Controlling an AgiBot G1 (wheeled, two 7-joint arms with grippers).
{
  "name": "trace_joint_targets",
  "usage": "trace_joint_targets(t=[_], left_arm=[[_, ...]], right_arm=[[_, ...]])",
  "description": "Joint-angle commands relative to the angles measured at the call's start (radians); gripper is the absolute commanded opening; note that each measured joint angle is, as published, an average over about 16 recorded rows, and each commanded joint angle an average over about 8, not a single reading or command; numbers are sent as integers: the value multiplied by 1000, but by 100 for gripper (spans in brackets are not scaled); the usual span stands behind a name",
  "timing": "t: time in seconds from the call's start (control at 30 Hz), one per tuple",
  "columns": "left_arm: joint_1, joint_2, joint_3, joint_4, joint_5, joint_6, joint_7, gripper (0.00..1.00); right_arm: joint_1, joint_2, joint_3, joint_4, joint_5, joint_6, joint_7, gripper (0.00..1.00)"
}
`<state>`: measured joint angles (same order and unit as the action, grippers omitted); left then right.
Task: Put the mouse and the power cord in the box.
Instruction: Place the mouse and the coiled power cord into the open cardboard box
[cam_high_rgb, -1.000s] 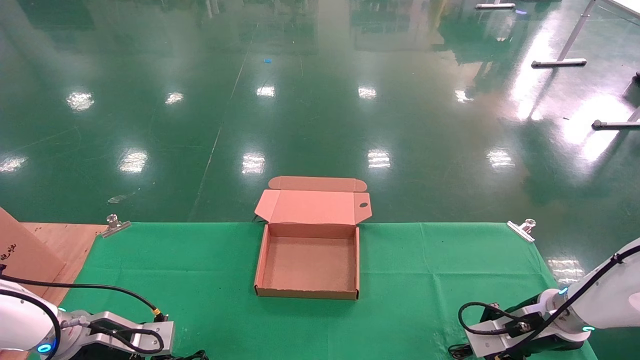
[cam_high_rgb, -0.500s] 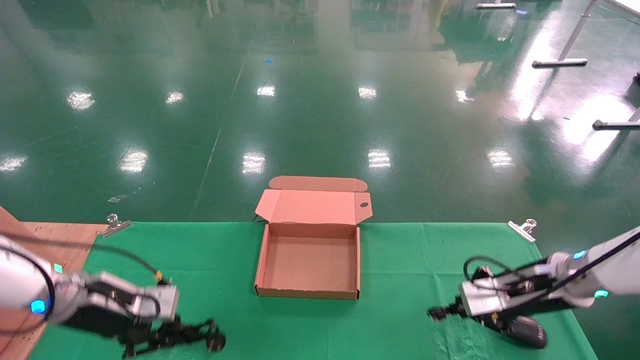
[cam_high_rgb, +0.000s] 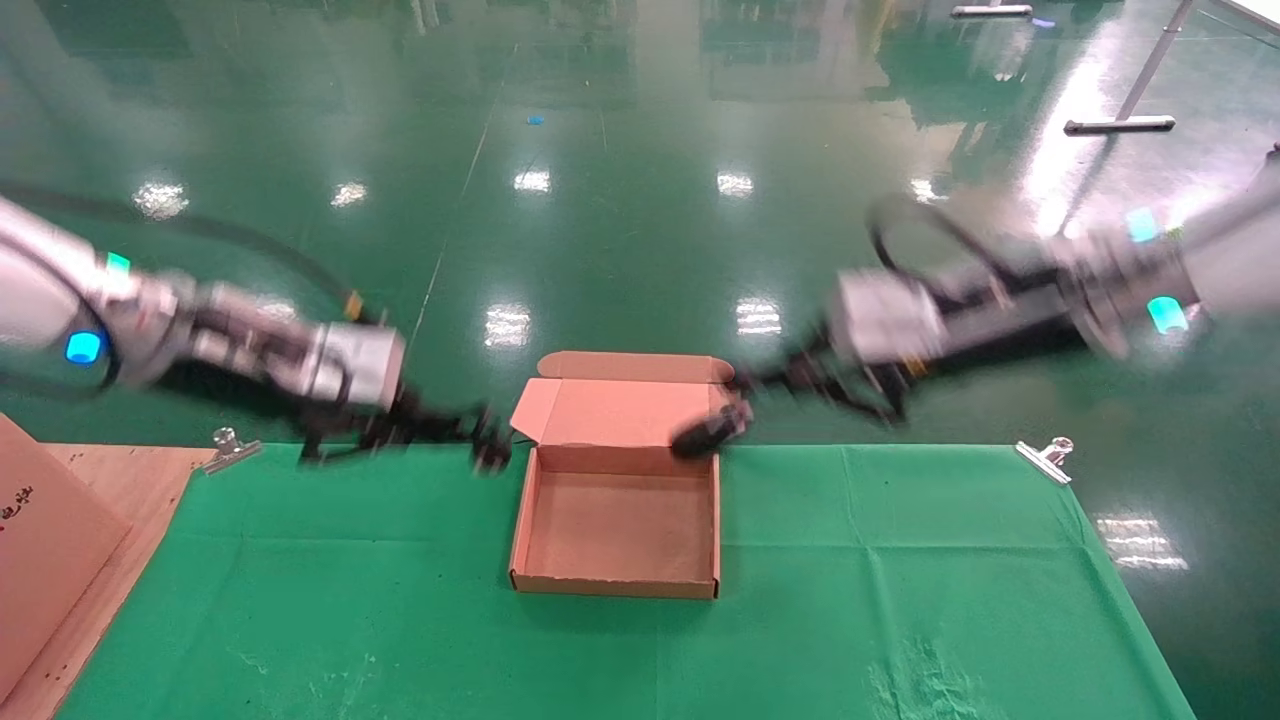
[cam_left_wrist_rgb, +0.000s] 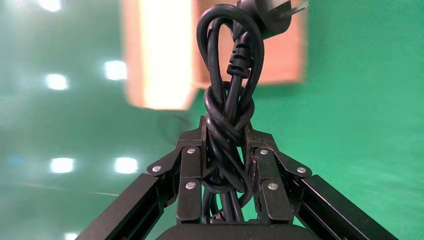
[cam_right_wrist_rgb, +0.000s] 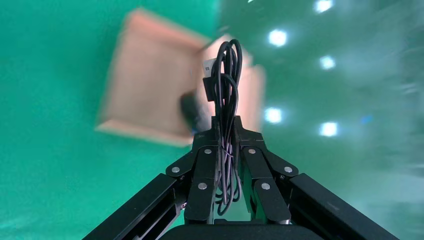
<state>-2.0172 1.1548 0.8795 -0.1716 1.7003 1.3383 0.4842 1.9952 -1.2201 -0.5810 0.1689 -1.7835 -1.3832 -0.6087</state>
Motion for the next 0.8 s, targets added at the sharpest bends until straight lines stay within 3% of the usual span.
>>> trace_joint_targets(t=[0.03, 0.23, 0.47, 0.6, 0.8], left_arm=[[-36, 13, -7, -12, -6, -22, 1, 0], [-75, 54, -32, 32, -35, -91, 44, 0], [-58, 94, -44, 83, -50, -176, 88, 0], [-5, 124, -65, 102, -80, -238, 113, 0], [137, 190, -106, 117, -140, -470, 87, 0]], right_arm=[[37, -39, 3, 26, 2, 13, 40, 0], [39, -130, -20, 44, -18, 99, 118, 0], [26, -134, -40, 61, 1, 120, 151, 0], [29, -127, -46, 55, 14, 116, 150, 0], [32, -108, -46, 24, 31, 98, 126, 0]])
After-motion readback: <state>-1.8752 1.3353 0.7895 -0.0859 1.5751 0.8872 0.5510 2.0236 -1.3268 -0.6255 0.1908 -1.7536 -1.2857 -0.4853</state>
